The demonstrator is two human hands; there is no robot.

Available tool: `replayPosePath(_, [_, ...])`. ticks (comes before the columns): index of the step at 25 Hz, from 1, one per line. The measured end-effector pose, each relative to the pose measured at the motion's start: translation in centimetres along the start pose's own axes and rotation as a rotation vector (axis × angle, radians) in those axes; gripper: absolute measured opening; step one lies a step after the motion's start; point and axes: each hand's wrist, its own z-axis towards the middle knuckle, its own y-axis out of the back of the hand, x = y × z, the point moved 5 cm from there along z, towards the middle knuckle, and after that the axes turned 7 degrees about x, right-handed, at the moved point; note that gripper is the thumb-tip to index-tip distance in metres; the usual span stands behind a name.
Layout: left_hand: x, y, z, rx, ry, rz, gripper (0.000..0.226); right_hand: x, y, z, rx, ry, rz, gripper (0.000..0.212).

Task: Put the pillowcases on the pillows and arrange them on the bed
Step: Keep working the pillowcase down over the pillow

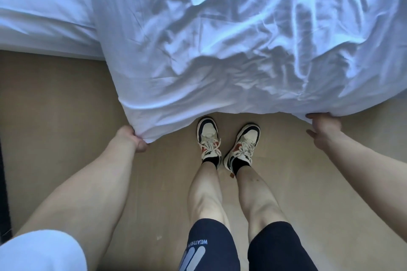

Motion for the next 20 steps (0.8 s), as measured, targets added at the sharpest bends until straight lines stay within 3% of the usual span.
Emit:
replayPosePath(2, [1.8,1.2,0.0,-0.036,0.013,-0.152,0.034,-0.1,-1.0,-1.2,0.060,-0.004,0.014,0.059])
replayPosePath(5, [3.5,1.0,-0.5,-0.003,-0.095,-0.361,0.035,-0.9,-3.4,-2.5,0.183,-0.037,0.008,0.048])
replayPosePath(8, [7.2,-0.2,0.1,0.089,-0.143,-0.189,0.050,-1.9,-6.5,-3.6,0.338,-0.116,0.107,0.043])
replayPosePath(10, [10.1,-2.9,0.3,0.201,-0.113,-0.001,0.064,-2.5,-8.6,-4.1,0.433,-0.174,0.333,0.038])
replayPosePath(13, [11.9,-11.3,-1.3,0.587,-0.066,0.047,0.035,-3.4,-11.4,-3.7,0.511,-0.248,0.688,0.064])
replayPosePath(17, [12.1,-19.7,1.3,0.752,-0.147,-0.016,0.141,-4.7,-13.7,-0.9,0.542,-0.237,0.866,0.107])
replayPosePath(18, [12.2,-21.1,1.9,0.774,-0.158,-0.042,0.152,-4.9,-14.3,-0.2,0.541,-0.238,0.883,0.111])
replayPosePath(20, [12.0,-23.1,3.5,0.820,-0.181,-0.118,0.152,-4.8,-16.1,1.6,0.582,-0.209,0.953,0.092])
